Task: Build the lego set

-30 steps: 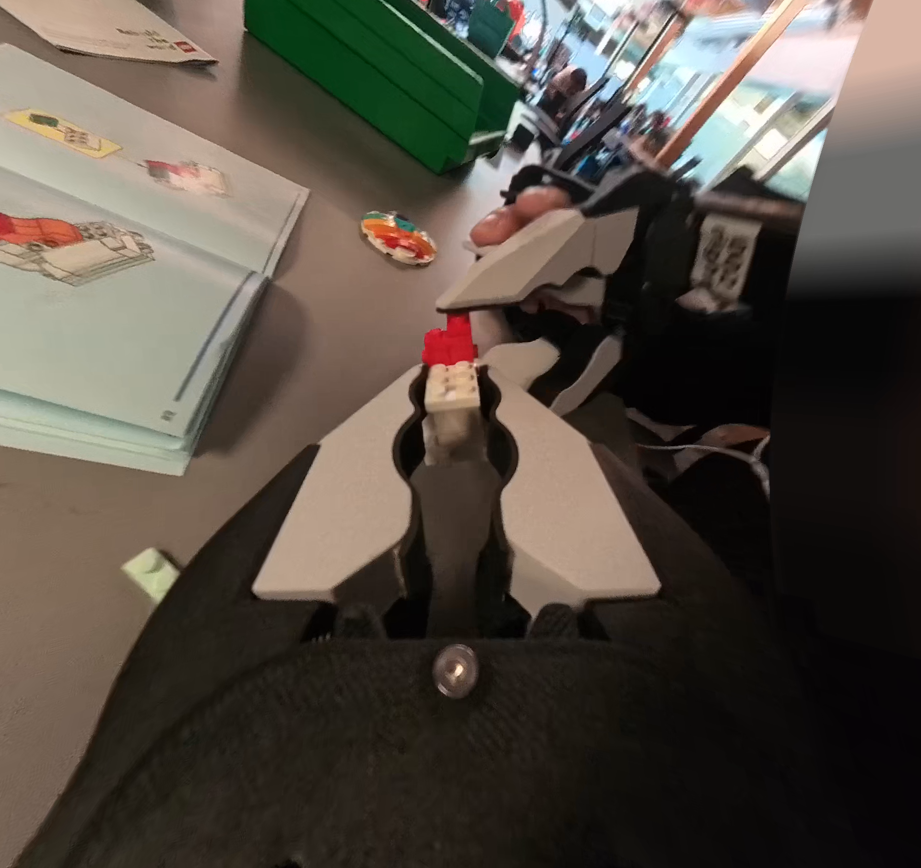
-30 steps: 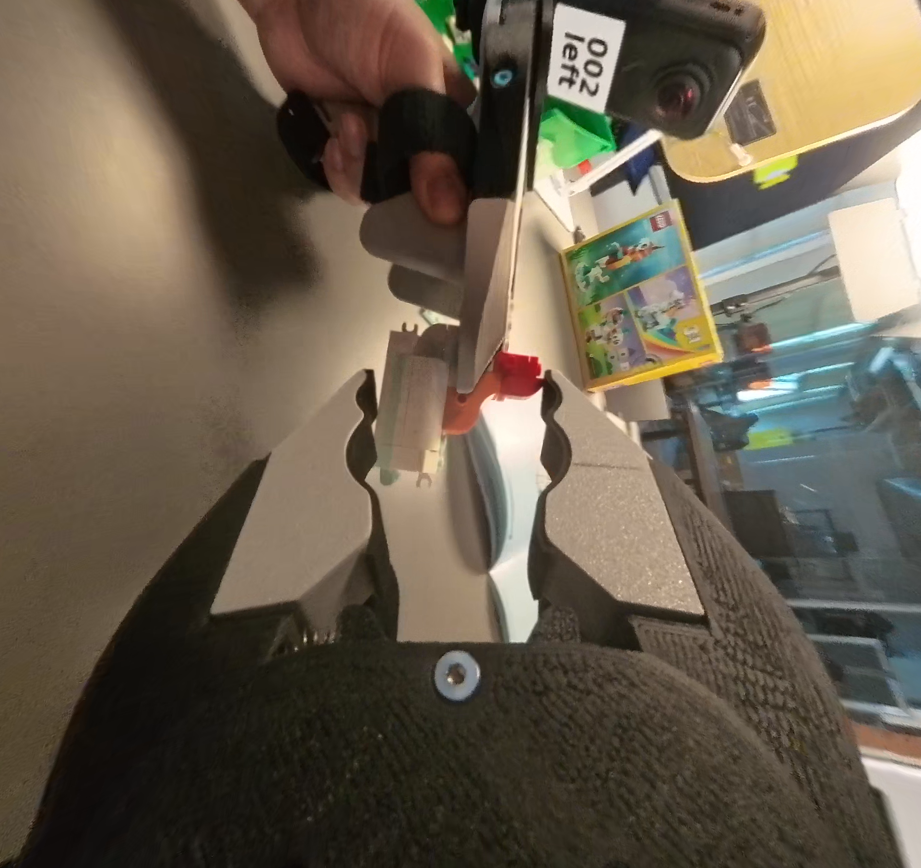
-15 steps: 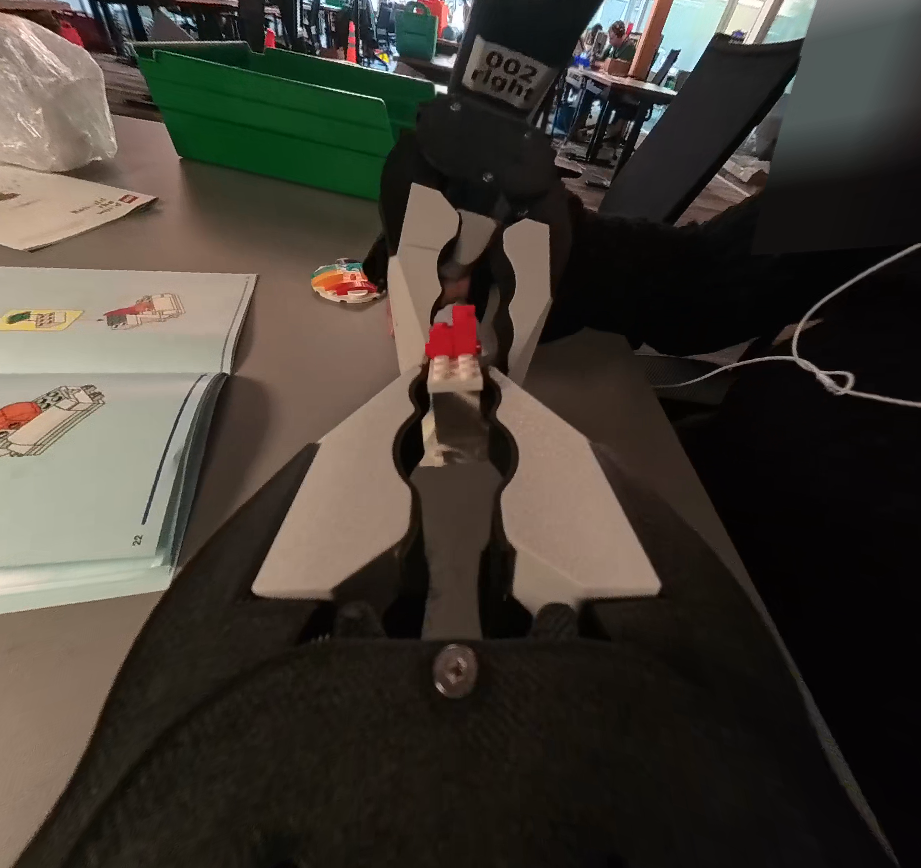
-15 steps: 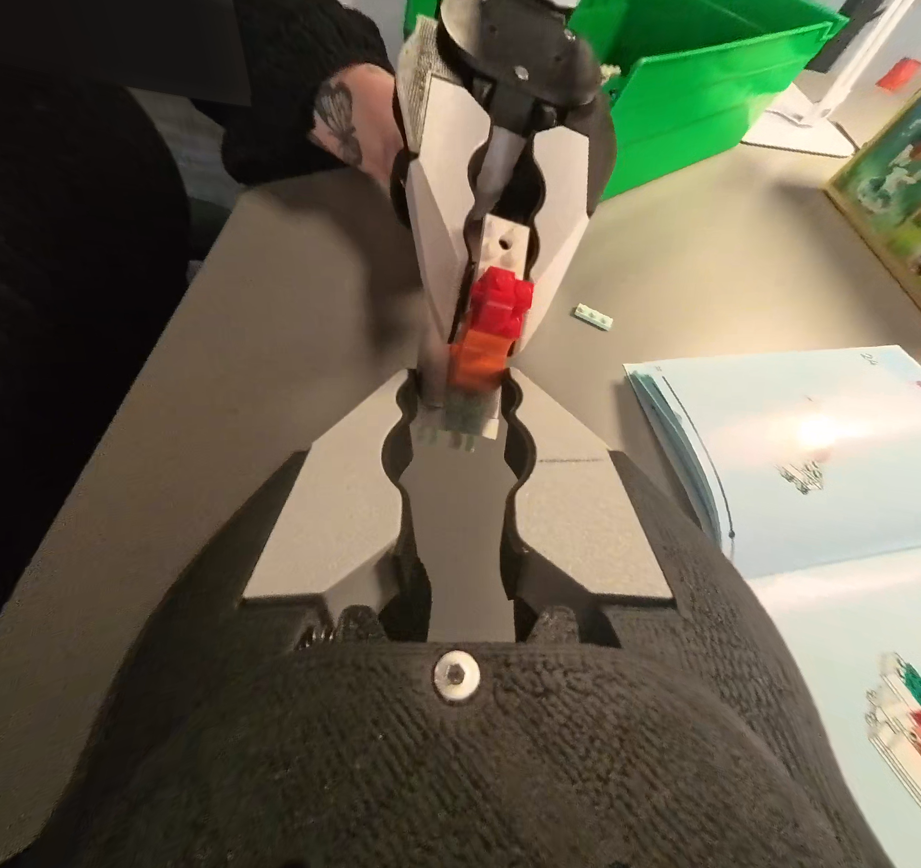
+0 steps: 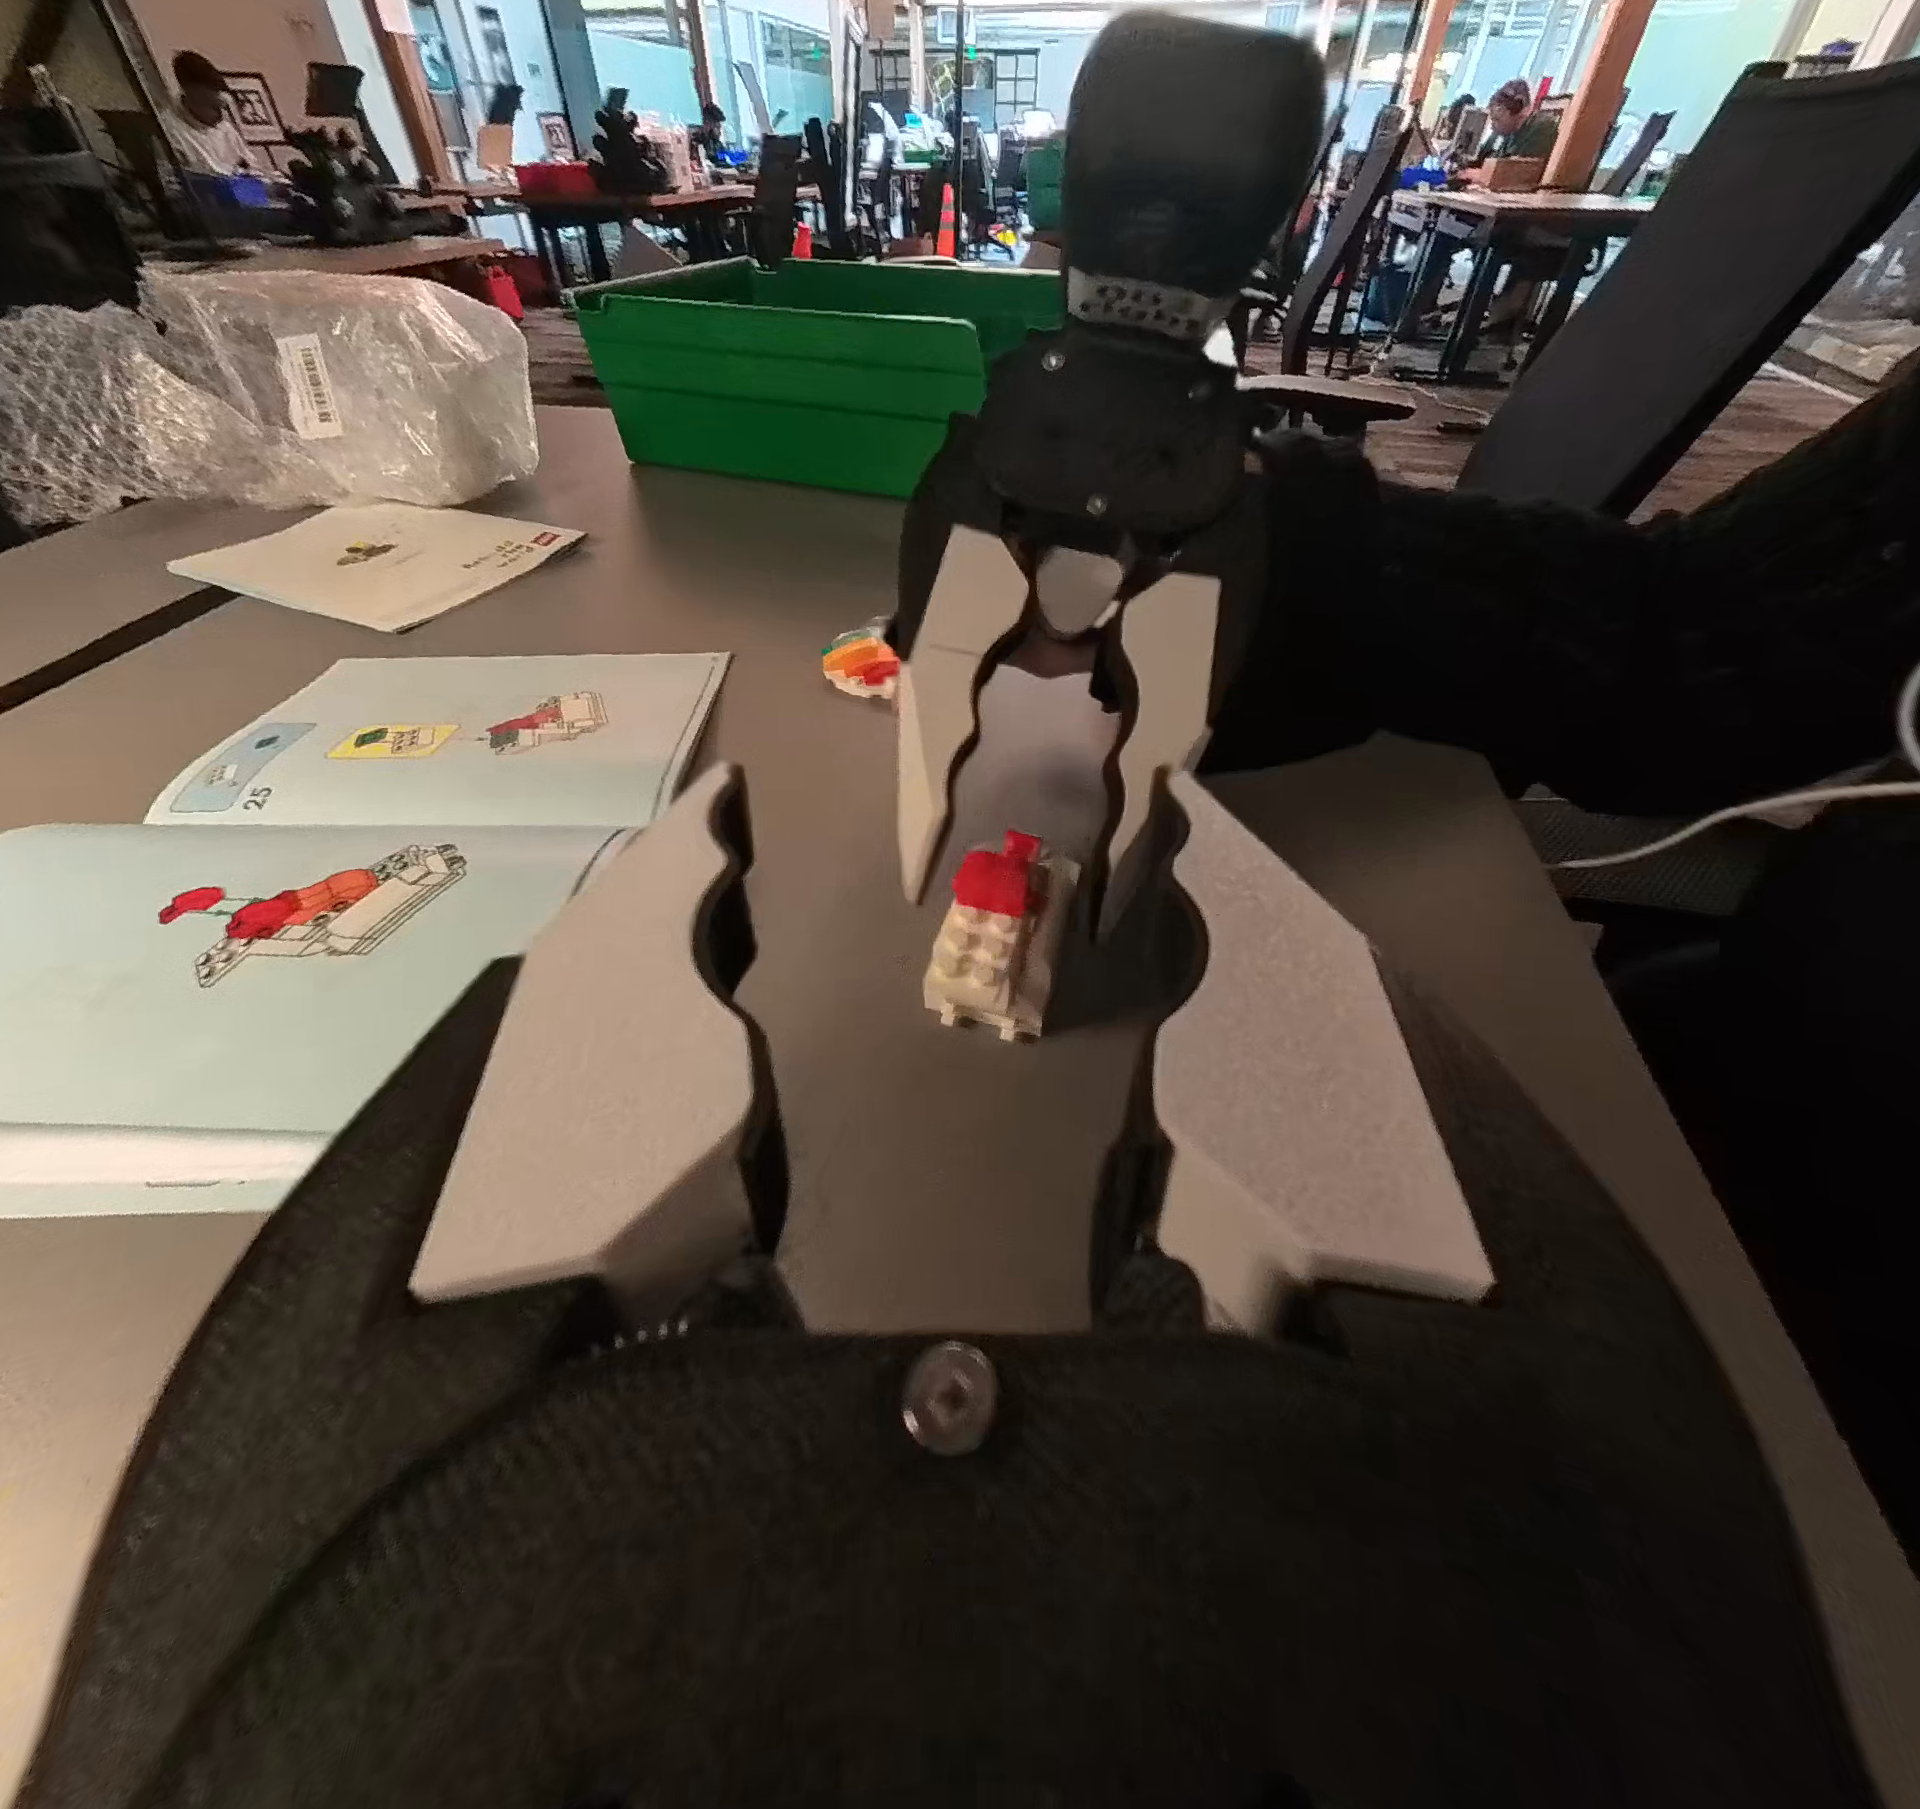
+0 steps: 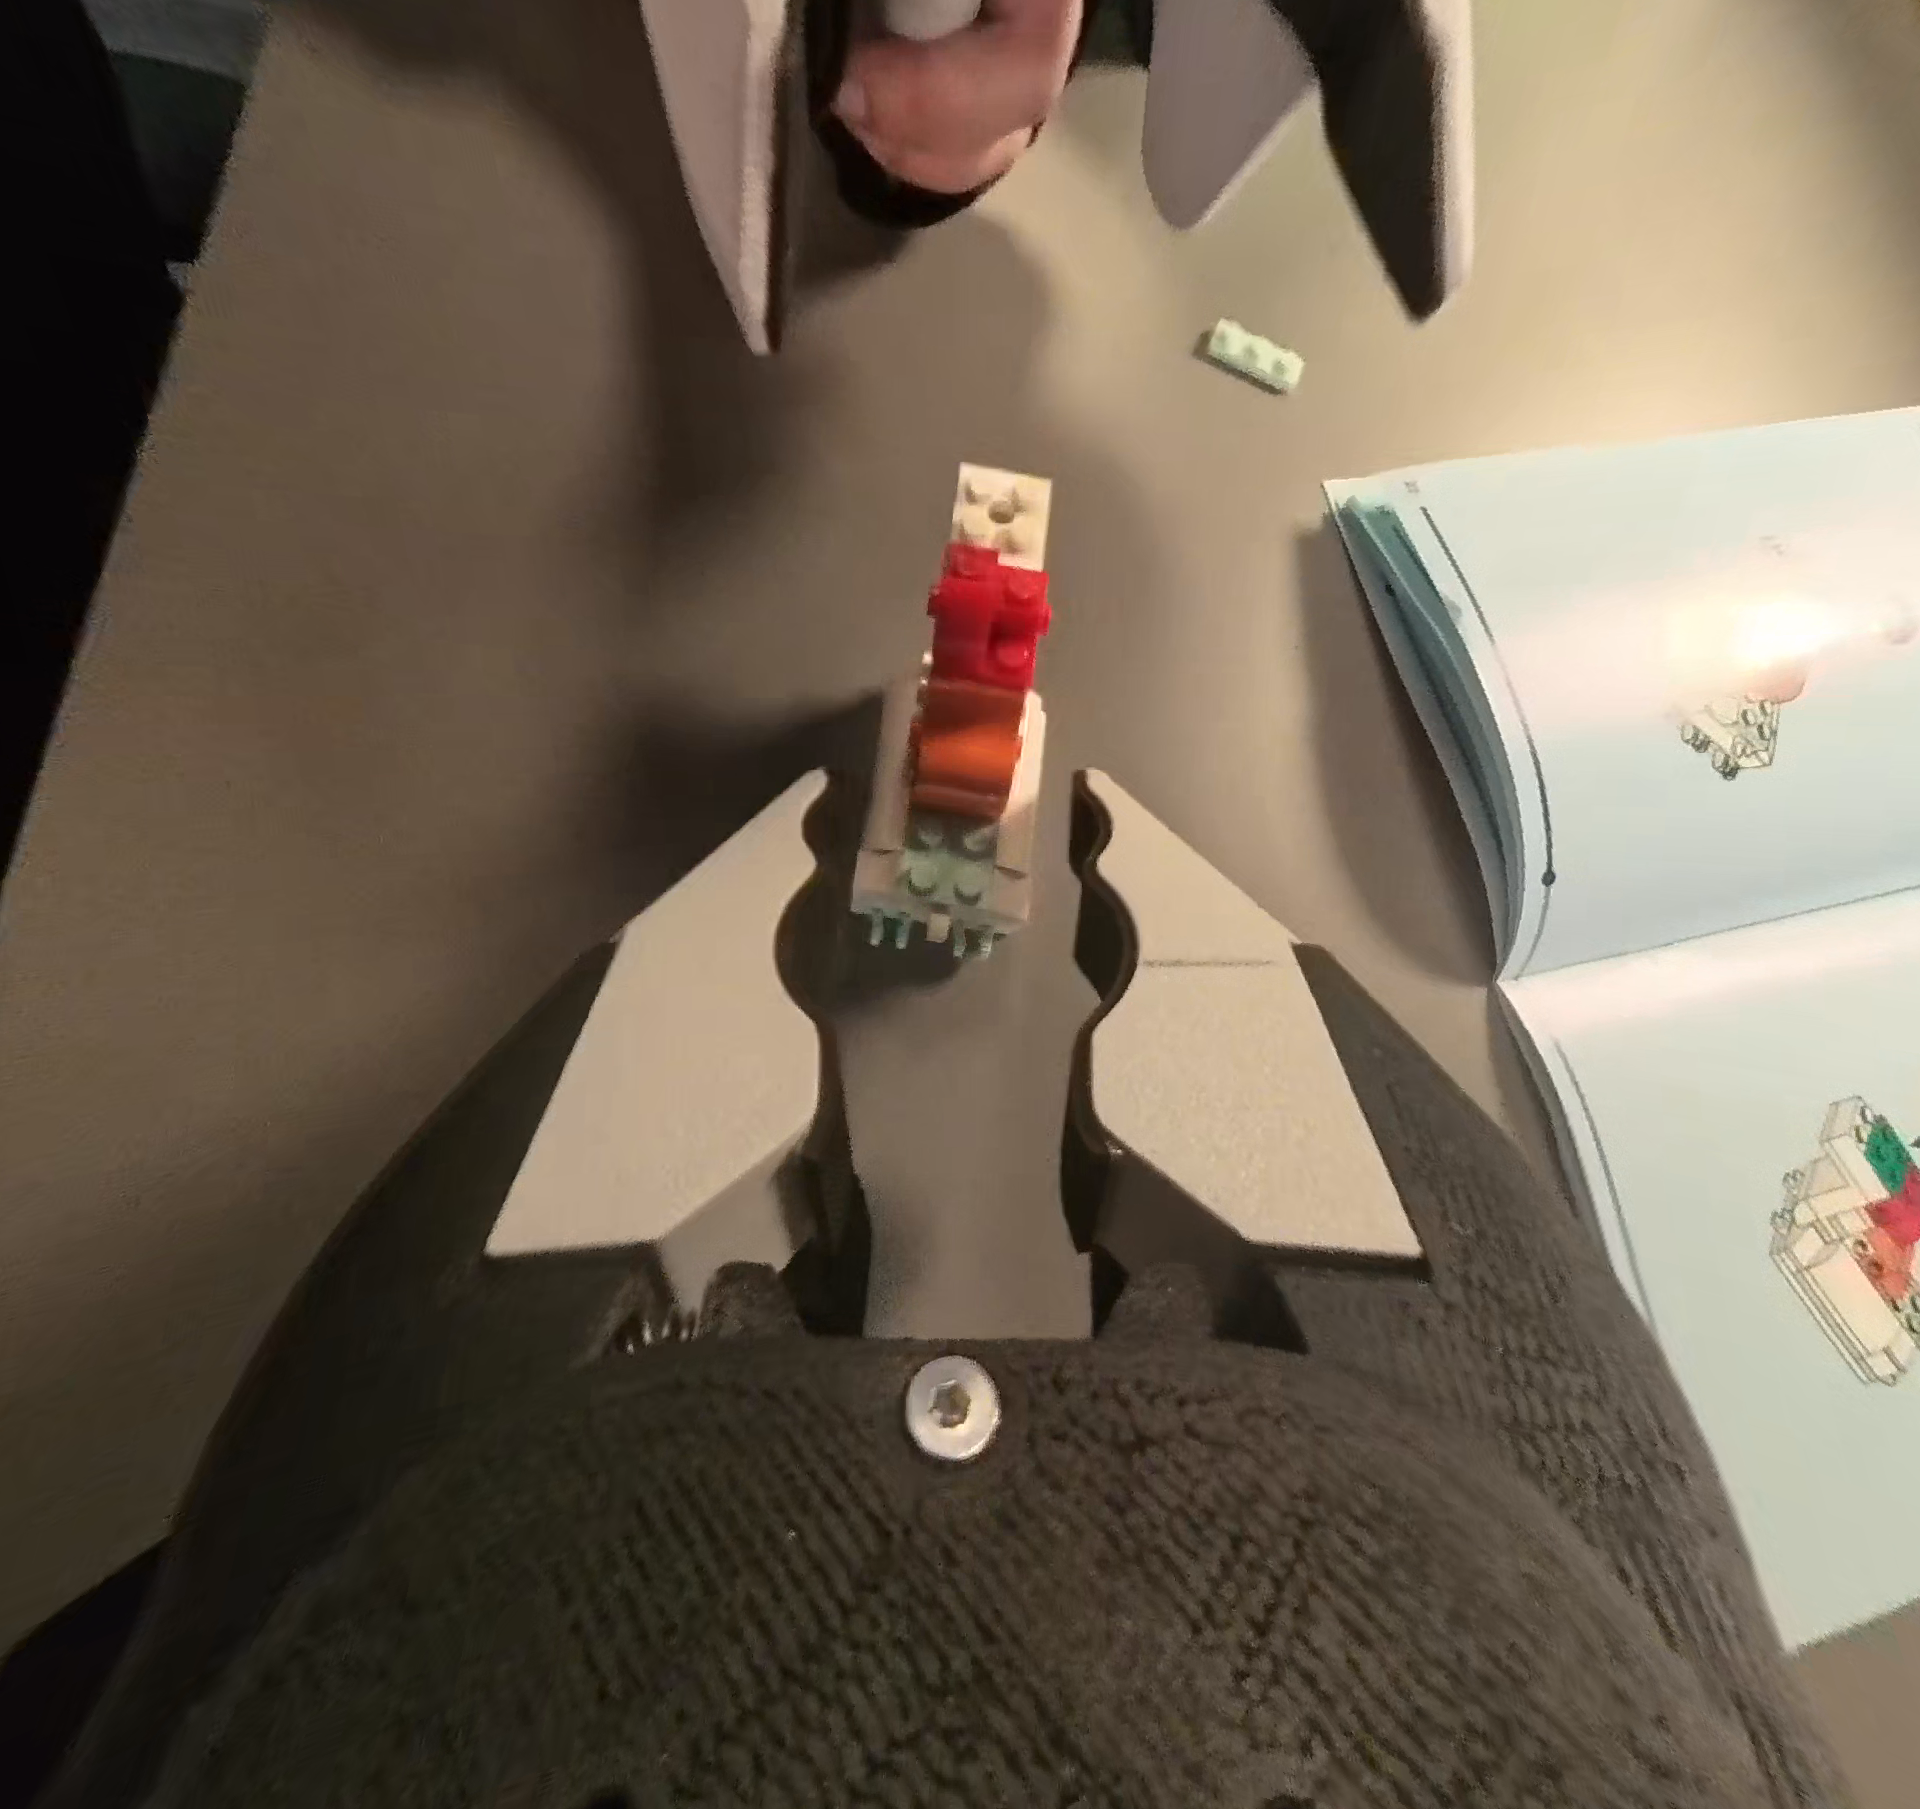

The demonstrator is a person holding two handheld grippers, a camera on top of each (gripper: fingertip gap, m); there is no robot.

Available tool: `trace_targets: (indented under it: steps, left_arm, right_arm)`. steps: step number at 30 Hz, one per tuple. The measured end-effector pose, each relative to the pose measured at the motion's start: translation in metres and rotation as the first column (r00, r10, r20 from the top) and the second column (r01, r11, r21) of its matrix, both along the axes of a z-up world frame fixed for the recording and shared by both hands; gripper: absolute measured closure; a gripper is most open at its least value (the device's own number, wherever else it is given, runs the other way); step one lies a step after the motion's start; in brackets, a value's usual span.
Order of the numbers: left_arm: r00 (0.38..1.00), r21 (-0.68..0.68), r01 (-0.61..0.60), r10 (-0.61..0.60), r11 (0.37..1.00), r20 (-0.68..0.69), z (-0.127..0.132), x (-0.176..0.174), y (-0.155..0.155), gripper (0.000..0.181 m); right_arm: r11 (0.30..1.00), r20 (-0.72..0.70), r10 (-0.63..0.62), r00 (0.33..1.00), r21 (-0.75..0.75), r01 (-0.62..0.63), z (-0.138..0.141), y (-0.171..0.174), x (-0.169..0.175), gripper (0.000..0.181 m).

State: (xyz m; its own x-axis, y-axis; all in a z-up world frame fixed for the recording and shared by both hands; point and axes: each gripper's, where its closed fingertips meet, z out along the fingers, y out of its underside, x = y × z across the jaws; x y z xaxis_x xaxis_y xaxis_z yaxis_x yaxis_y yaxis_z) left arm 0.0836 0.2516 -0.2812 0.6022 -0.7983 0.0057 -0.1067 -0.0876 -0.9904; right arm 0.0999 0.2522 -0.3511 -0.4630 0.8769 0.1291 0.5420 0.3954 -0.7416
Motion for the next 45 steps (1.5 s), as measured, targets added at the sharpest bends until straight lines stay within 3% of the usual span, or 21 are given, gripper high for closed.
trace_targets:
  steps: [1, 4, 6, 8, 10, 13, 15, 18, 20, 23, 25, 27, 33, 39, 45]
  left_arm:
    - [0.999, -0.016, 0.030, -0.030, 0.999, -0.010, -0.002, 0.003, -0.004, 0.118]
    - [0.994, -0.039, 0.106, -0.106, 0.994, -0.006, 0.005, 0.015, -0.018, 0.127]
    - [0.993, 0.012, 0.119, -0.118, 0.993, -0.008, 0.023, 0.019, -0.029, 0.127]
    - [0.995, 0.065, 0.095, -0.097, 0.993, 0.018, 0.053, 0.017, -0.045, 0.127]
    - [1.000, 0.104, -0.004, 0.001, 0.995, 0.025, 0.080, 0.000, -0.056, 0.127]
    - [0.956, 0.103, -0.269, 0.279, 0.957, -0.093, 0.101, -0.064, -0.056, 0.127]
    - [0.868, 0.058, -0.447, 0.449, 0.893, -0.213, 0.103, -0.124, -0.054, 0.135]
    - [0.732, -0.105, -0.604, 0.497, 0.790, -0.466, 0.075, -0.205, -0.057, 0.142]
    - [0.644, -0.181, -0.674, 0.449, 0.716, -0.619, 0.049, -0.254, -0.058, 0.151]
    - [0.541, -0.236, -0.733, 0.335, 0.638, -0.771, 0.010, -0.314, -0.052, 0.159]
    - [0.560, -0.315, -0.726, 0.261, 0.611, -0.787, -0.014, -0.334, -0.044, 0.163]
    - [0.626, -0.412, -0.685, 0.197, 0.600, -0.754, -0.033, -0.340, -0.035, 0.162]
    - [0.638, -0.512, -0.647, 0.035, 0.565, -0.769, -0.070, -0.360, -0.023, 0.153]
    - [0.615, -0.530, -0.631, -0.051, 0.567, -0.787, -0.082, -0.363, -0.025, 0.168]
    - [0.598, -0.511, -0.631, -0.055, 0.584, -0.800, -0.083, -0.365, -0.025, 0.168]
  right_arm:
    - [1.000, -0.031, 0.007, 0.999, -0.014, -0.008, 0.006, -0.002, -0.002, 0.132]
    - [0.999, -0.198, 0.011, 0.980, -0.041, -0.019, 0.037, -0.002, -0.005, 0.123]
    - [1.000, -0.367, -0.021, 0.930, -0.028, 0.011, 0.066, 0.007, -0.006, 0.121]
    - [0.995, -0.560, -0.089, 0.823, -0.008, 0.103, 0.098, 0.026, -0.004, 0.121]
    - [0.976, -0.733, -0.156, 0.662, -0.014, 0.215, 0.129, 0.046, 0.006, 0.127]
    - [0.917, -0.860, -0.251, 0.444, -0.064, 0.393, 0.152, 0.079, 0.025, 0.136]
    - [0.864, -0.880, -0.306, 0.363, -0.097, 0.495, 0.154, 0.100, 0.034, 0.136]
    - [0.800, -0.881, -0.376, 0.287, -0.151, 0.581, 0.147, 0.122, 0.040, 0.136]
    - [0.796, -0.856, -0.428, 0.291, -0.204, 0.571, 0.138, 0.127, 0.036, 0.136]
    - [0.817, -0.791, -0.492, 0.364, -0.275, 0.507, 0.124, 0.124, 0.021, 0.136]
    - [0.829, -0.783, -0.481, 0.394, -0.260, 0.496, 0.119, 0.120, 0.015, 0.136]
    - [0.838, -0.780, -0.463, 0.421, -0.230, 0.495, 0.115, 0.117, 0.011, 0.136]
    - [0.856, -0.747, -0.456, 0.485, -0.217, 0.470, 0.105, 0.111, 0.002, 0.141]
    - [0.863, -0.724, -0.460, 0.514, -0.229, 0.450, 0.101, 0.109, -0.002, 0.142]
    - [0.869, -0.714, -0.457, 0.531, -0.231, 0.437, 0.099, 0.106, -0.004, 0.142]
